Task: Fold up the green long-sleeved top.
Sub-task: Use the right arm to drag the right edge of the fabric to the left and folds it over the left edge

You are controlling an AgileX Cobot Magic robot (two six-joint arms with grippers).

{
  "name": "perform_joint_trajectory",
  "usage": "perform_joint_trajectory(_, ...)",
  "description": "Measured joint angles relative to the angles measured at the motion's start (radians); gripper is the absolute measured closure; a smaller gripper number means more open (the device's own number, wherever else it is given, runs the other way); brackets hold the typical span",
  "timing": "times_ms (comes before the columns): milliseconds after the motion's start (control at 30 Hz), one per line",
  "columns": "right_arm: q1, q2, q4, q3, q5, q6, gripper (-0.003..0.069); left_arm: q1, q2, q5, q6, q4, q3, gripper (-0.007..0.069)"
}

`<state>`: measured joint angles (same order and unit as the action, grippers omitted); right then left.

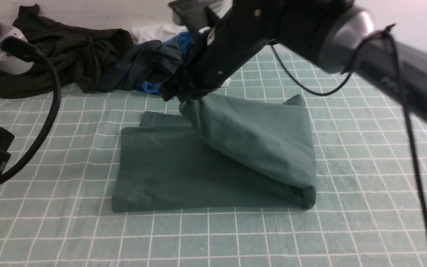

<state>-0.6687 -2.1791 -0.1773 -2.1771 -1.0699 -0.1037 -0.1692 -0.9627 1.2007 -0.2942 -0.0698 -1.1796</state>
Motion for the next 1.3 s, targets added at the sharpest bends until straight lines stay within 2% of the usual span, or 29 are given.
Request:
perform_joint_trajectory(367,-0.019,-0.055,-0.031,-0.281,-0.164,0.003,0.0661,-0.009,0.007,0.012,0.000,-0.002,0.000,0.0627)
perform_joint_trajectory(600,-0.058,-0.086,-0.078,-0.323,-0.145,0.002,0.0661,-0.025,0.007,0.012,0.000,-0.003,0.000,0.0627)
perform_joint_trajectory(867,-0.121,-0.301,-0.220,-0.318,-0.111,-0.014,0.0652,-0.027,0.007,0.013,0.001,-0.002,0.000,0.0627)
perform_joint_trajectory(967,-0.121,-0.322,-0.270,-0.313,-0.127,-0.057,0.0590,-0.027,0.007,0.019,0.004,-0.002,0.000,0.0627)
perform_joint_trajectory(1100,-0.100,-0.305,-0.271,-0.338,-0.174,-0.070,0.0435,-0.027,0.007,0.022,0.011,-0.002,0.000,0.0627)
perform_joint_trajectory(1200,-0.063,-0.265,-0.204,-0.350,-0.182,-0.026,0.0318,-0.027,0.007,0.015,0.018,-0.002,0.000,0.0627)
perform_joint_trajectory(1300,-0.018,-0.210,-0.113,-0.349,-0.184,0.023,0.0263,-0.027,0.002,-0.010,0.021,-0.005,0.000,0.0627)
